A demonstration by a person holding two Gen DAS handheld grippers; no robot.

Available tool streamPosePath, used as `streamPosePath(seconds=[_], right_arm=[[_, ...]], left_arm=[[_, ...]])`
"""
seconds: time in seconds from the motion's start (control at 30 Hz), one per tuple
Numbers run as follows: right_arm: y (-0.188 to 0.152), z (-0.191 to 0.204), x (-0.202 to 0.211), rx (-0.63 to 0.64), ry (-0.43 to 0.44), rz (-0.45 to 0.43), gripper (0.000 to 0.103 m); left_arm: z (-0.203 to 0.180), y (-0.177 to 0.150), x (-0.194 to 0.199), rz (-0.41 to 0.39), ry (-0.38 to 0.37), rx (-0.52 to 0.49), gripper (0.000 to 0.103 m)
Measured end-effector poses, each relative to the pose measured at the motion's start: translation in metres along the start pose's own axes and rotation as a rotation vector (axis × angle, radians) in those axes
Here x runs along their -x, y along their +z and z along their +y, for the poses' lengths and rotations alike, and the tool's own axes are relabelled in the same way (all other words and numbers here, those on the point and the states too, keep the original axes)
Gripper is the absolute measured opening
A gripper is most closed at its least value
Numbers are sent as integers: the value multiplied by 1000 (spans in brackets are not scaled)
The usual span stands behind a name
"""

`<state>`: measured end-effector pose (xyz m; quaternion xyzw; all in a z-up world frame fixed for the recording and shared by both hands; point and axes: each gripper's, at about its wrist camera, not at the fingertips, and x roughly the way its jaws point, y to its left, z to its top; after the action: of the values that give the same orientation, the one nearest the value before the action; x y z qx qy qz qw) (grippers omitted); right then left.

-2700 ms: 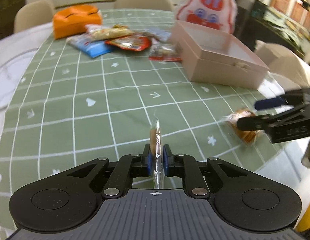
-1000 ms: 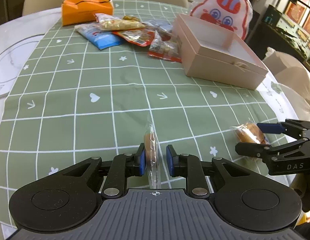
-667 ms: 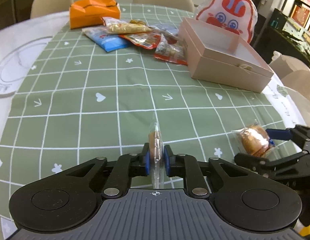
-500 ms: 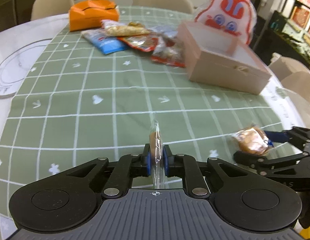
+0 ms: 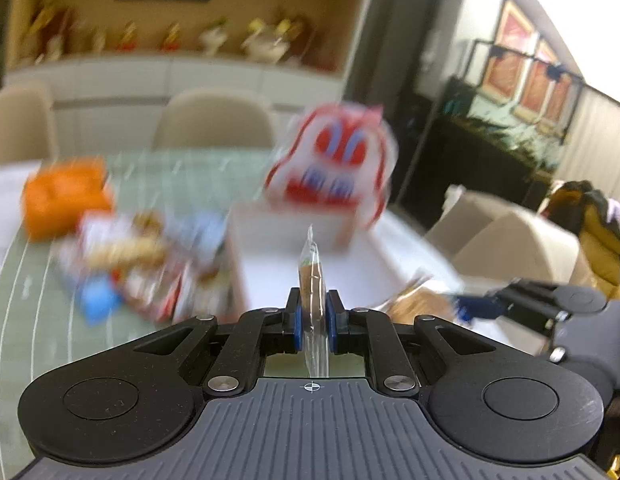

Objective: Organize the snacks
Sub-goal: 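Lower the clear packet into the pink box and open the left gripper while the right drops the bun in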

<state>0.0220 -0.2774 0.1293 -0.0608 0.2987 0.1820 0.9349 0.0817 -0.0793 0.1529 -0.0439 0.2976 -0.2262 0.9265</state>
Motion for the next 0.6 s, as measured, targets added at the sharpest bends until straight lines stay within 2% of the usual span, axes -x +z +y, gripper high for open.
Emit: streamPosePath(seconds=[0.1,0.17,0.2,0.23,0.3,0.33,0.47,0.6], right_arm=[[32,-13,-11,8,-25,-64,67],[49,-23,-30,-1,-64,-70,74],[54,-30,-40,-11,-70,-51,82],[57,-36,-58,-30,-66,-9,82],[55,-47,-94,-69,-58,114,80],[51,-51,-103,-89,-64,146,78],[39,-55,-102,-108,-57,136,78],[44,-55,-100,-119,-89,137,78]], left_arm=[[-3,52,-24,-42,-34,-33,16],[3,80,-51,-16,-57,8,17],[9,84,-68,-8,-71,30,19],[15,83,-91,22,-74,33,22],[26,73,-137,144,-29,47,22],[33,66,-148,160,-24,74,22],[55,44,-146,127,-10,199,22],[85,26,-123,147,105,278,22]])
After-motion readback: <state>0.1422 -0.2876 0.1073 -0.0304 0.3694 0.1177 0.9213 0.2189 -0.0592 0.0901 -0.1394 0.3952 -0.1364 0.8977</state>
